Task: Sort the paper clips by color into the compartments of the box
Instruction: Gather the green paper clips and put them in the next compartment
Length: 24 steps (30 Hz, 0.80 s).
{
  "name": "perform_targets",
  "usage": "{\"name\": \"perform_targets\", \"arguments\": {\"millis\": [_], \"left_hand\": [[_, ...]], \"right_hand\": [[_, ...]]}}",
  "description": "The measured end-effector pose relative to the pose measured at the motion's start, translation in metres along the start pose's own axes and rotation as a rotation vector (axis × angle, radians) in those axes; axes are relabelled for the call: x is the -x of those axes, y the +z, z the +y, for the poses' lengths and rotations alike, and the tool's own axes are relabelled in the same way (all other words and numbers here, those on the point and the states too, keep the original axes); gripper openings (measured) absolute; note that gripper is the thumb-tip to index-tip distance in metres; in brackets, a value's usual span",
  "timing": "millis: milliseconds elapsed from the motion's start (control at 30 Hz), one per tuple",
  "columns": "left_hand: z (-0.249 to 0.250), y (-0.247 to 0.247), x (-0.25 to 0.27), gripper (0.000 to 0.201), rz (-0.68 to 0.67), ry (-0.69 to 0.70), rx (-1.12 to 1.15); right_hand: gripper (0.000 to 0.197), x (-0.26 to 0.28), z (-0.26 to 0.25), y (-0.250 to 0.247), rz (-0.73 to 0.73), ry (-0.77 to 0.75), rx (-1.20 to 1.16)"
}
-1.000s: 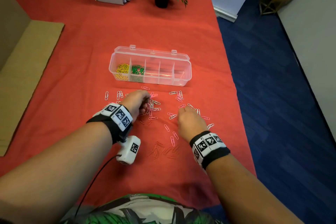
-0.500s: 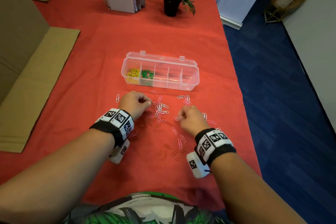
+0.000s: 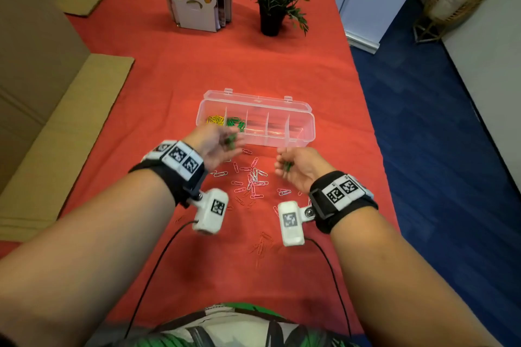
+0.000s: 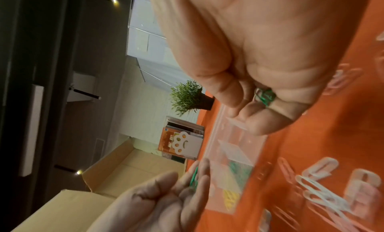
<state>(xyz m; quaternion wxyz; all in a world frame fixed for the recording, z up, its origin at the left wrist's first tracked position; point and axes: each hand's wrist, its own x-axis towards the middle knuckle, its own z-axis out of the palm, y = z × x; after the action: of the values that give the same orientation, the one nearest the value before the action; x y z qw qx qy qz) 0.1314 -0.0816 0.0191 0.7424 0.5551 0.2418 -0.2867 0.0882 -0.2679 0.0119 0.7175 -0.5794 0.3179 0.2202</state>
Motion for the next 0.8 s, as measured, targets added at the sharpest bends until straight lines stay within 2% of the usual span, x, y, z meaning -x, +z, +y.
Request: {"name": "perform_targets", "arguments": {"millis": [100,167,233,333,467,533,633,733,800], "left_hand": [[0.032,0.012,-0.006,0.018,0.050,0.094,0.007],[0.041,0.015,-0.010,0.020,0.087,0.150,-0.078],[0.042,0.011,-0.016,0.035,0.185,0.207,-0.226],[0.028,-0.001,-0.013,0.031,0.311,0.324,-0.350],[-0.010,-0.033,0.000,0.032,0.387,0.371,-0.456],[-0.028,-0.051,0.006,0.031,0.409,0.376,-0.523],[-0.049,-0.073,0.015,0.022,0.447,0.399,-0.656],[-0.067,-0.086,0.025,0.015,0.389,0.359,-0.756],[-0.078,-0.090,0.031,0.018,0.323,0.257,-0.757]], "right_hand": [[0.025,-0.004,-0.018,0.005,0.007,-0.090,0.024],[0.026,-0.007,-0.025,0.011,0.059,-0.189,0.140],[0.030,-0.012,-0.030,0.017,0.110,-0.284,0.276],[0.037,-0.019,-0.038,0.032,0.121,-0.438,0.411],[0.039,-0.024,-0.056,0.068,0.124,-0.641,0.507],[0.037,-0.029,-0.059,0.085,0.117,-0.671,0.638],[0.052,-0.034,-0.056,0.099,0.071,-0.604,0.918],[0.057,-0.028,-0.051,0.098,0.089,-0.596,0.959],[0.049,-0.019,-0.043,0.089,0.093,-0.606,0.959]]}}
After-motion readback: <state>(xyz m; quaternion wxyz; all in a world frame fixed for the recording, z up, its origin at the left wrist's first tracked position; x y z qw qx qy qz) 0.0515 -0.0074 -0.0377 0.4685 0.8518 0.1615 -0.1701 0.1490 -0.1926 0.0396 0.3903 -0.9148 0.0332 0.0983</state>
